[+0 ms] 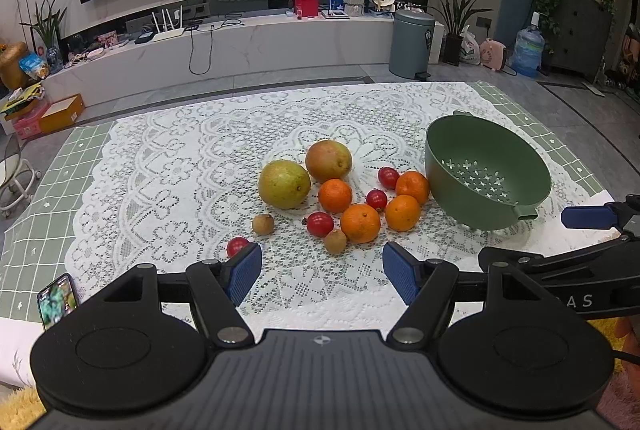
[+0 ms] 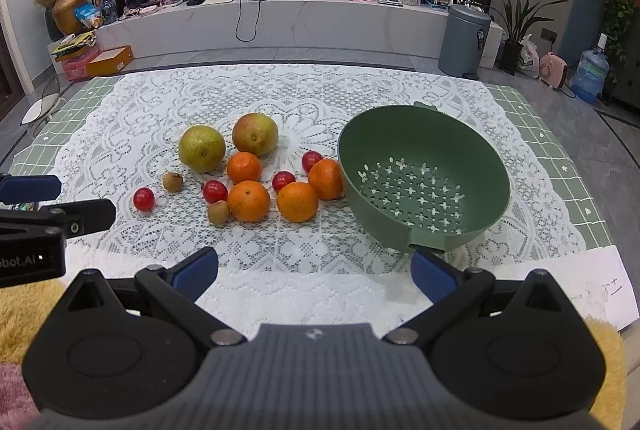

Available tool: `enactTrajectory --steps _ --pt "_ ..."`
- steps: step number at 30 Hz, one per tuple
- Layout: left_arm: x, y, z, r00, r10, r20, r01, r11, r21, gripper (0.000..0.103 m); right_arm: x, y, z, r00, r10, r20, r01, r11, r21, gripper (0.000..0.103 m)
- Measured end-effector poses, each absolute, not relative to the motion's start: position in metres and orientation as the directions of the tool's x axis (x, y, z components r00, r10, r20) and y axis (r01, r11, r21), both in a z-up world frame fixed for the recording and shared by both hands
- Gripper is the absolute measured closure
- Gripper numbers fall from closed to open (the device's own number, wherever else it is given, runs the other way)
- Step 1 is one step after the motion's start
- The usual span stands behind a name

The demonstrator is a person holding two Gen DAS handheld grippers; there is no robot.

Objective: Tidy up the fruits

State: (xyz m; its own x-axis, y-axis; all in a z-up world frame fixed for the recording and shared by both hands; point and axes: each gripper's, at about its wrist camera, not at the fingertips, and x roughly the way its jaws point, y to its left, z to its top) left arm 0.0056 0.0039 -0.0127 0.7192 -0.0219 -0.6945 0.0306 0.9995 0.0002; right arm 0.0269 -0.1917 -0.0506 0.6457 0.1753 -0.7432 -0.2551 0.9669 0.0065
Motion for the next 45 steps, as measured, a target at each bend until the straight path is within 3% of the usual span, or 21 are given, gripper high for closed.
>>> enactTrajectory --steps 23,33,39,45 --pt "0.027 0.015 -0.016 0.716 -0.015 -0.697 0.024 1.000 0.002 0.025 0.047 -0.175 -0.066 0.664 0.179 -0.726 -0.273 0.962 -0.013 0.004" --pt "0.040 0.029 -0.021 0.776 0.007 -0.631 -0.012 1.000 -0.002 0.025 0.062 -0.171 -0.071 0.691 0.246 -0.679 -0.311 0.950 0.028 0.004" --pt "0.053 0.032 -0.025 0.775 -0.001 -0.632 0.025 0.999 0.029 0.020 0.078 -0.161 -0.076 0.684 0.256 -0.683 -0.325 0.945 0.028 0.004" --pt "0.069 0.046 -0.032 0.731 -0.084 -0.677 0.017 0.994 -0.105 0.018 0.094 -0.155 -0.082 0.677 0.276 -0.682 -0.345 0.938 0.037 0.004"
